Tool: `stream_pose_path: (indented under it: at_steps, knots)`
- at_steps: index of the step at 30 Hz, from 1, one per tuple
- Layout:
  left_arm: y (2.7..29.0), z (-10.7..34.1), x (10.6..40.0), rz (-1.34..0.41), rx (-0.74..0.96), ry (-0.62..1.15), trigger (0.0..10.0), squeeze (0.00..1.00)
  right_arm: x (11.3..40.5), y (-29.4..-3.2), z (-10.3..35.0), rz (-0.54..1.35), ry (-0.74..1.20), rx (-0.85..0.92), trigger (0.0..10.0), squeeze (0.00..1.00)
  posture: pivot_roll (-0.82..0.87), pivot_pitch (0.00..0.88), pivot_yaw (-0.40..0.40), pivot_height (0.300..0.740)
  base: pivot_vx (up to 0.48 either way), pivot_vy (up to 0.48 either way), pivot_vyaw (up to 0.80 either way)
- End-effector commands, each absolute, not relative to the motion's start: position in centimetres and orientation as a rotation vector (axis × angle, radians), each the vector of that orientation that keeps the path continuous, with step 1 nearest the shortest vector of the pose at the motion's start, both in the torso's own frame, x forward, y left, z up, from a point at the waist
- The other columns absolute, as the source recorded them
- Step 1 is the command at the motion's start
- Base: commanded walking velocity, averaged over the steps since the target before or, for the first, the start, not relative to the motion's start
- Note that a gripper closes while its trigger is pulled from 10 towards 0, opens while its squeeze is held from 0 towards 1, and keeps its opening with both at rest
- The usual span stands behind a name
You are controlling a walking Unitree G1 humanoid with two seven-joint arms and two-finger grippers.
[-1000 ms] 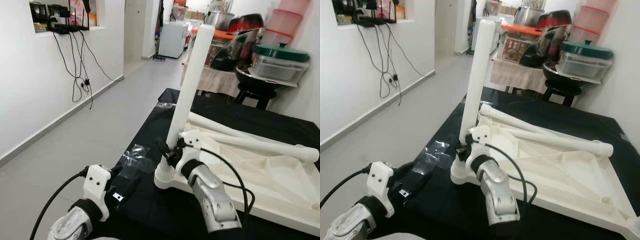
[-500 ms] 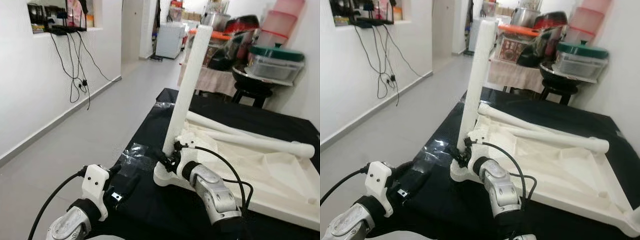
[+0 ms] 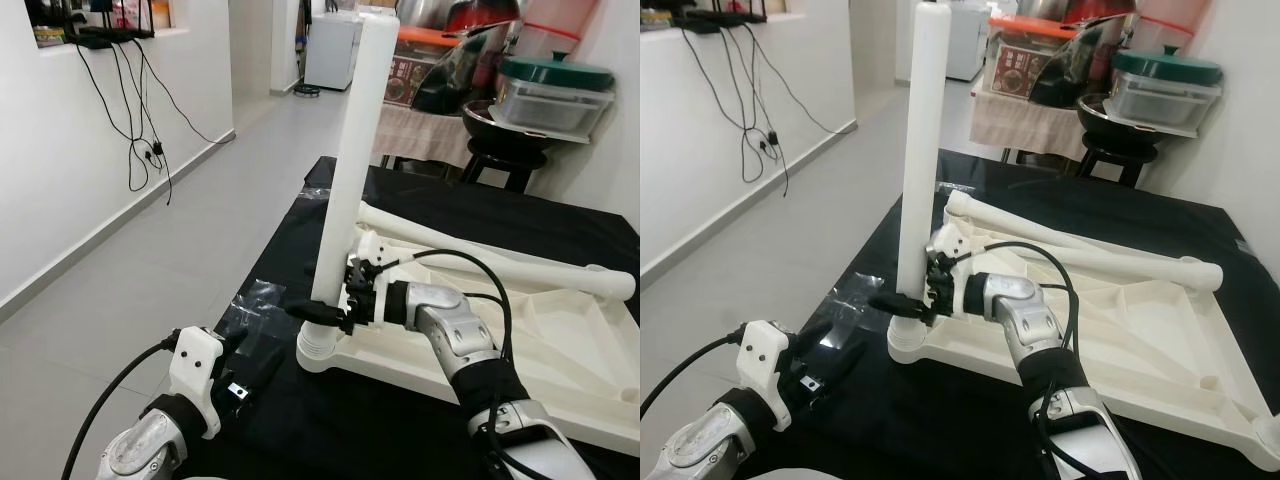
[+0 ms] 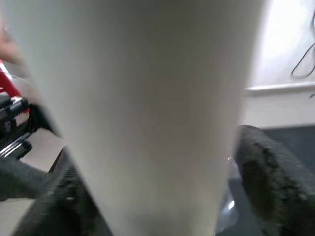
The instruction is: Building children table
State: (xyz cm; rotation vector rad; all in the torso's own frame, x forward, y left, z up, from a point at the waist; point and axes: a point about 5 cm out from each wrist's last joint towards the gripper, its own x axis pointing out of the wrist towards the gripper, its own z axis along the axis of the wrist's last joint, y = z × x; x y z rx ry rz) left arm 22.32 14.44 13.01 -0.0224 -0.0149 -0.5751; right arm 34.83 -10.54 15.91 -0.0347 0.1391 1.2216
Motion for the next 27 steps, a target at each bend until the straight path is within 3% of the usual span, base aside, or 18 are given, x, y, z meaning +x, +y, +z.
stream_pose_path:
  at_steps: [1, 11, 16, 18, 20, 21, 22, 23, 24, 27]
  knots:
    - [14.2, 12.7, 22.4, -0.577, -0.026, -0.010, 10.0, 0.00, 35.3, -10.9, 16.8, 1.232, 0.111, -0.024, 0.0, 0.00, 0.16, 0.000, -0.130, 0.740, 0.000, 0.000, 0.00]
    - [14.2, 12.7, 22.4, -0.581, -0.032, -0.013, 10.0, 0.00, 35.8, -12.0, 18.4, 1.290, 0.039, 0.013, 0.0, 0.00, 0.15, 0.000, -0.123, 0.740, 0.000, 0.000, 0.00]
    - [14.1, 12.8, 22.5, -0.581, -0.034, -0.014, 10.0, 0.00, 35.3, -12.4, 17.4, 1.207, -0.003, -0.005, 0.0, 0.00, 0.14, 0.000, -0.124, 0.740, 0.000, 0.000, 0.00]
    - [14.2, 12.9, 22.5, -0.580, -0.033, -0.016, 10.0, 0.00, 35.2, -10.9, 15.4, 0.922, 0.025, 0.069, 0.0, 0.00, 0.12, 0.000, -0.124, 0.740, 0.000, 0.000, 0.00]
    - [14.2, 12.9, 22.5, -0.580, -0.033, -0.016, 10.0, 0.00, 35.2, -10.9, 15.4, 0.922, 0.025, 0.069, 0.0, 0.00, 0.12, 0.000, -0.124, 0.740, 0.000, 0.000, 0.00]
    - [14.3, 12.9, 22.5, -0.579, -0.032, -0.017, 10.0, 0.00, 33.8, -9.5, 12.6, 0.625, 0.081, 0.203, 0.0, 0.00, 0.11, 0.000, -0.122, 0.740, 0.000, 0.000, 0.00]
    - [14.3, 12.9, 22.5, -0.579, -0.032, -0.017, 10.0, 0.00, 33.8, -9.5, 12.6, 0.625, 0.081, 0.203, 0.0, 0.00, 0.11, 0.000, -0.122, 0.740, 0.000, 0.000, 0.00]
    - [14.4, 13.0, 22.5, -0.579, -0.032, -0.017, 10.0, 0.00, 32.5, -9.0, 10.8, 0.404, 0.140, 0.290, 0.0, 0.00, 0.11, 0.000, -0.123, 0.740, 0.000, 0.000, 0.00]
    - [14.5, 13.1, 22.6, -0.577, -0.031, -0.018, 10.0, 0.00, 31.6, -7.3, 11.4, 0.452, 0.080, 0.218, 0.0, 0.00, 0.11, 0.000, -0.109, 0.740, 0.000, 0.000, 0.00]
    - [14.7, 13.0, 22.7, -0.572, -0.023, -0.018, 10.0, 0.00, 31.8, -6.8, 12.1, 0.521, 0.045, 0.194, 0.0, 0.00, 0.08, 0.000, -0.091, 0.740, 0.000, 0.000, 0.00]
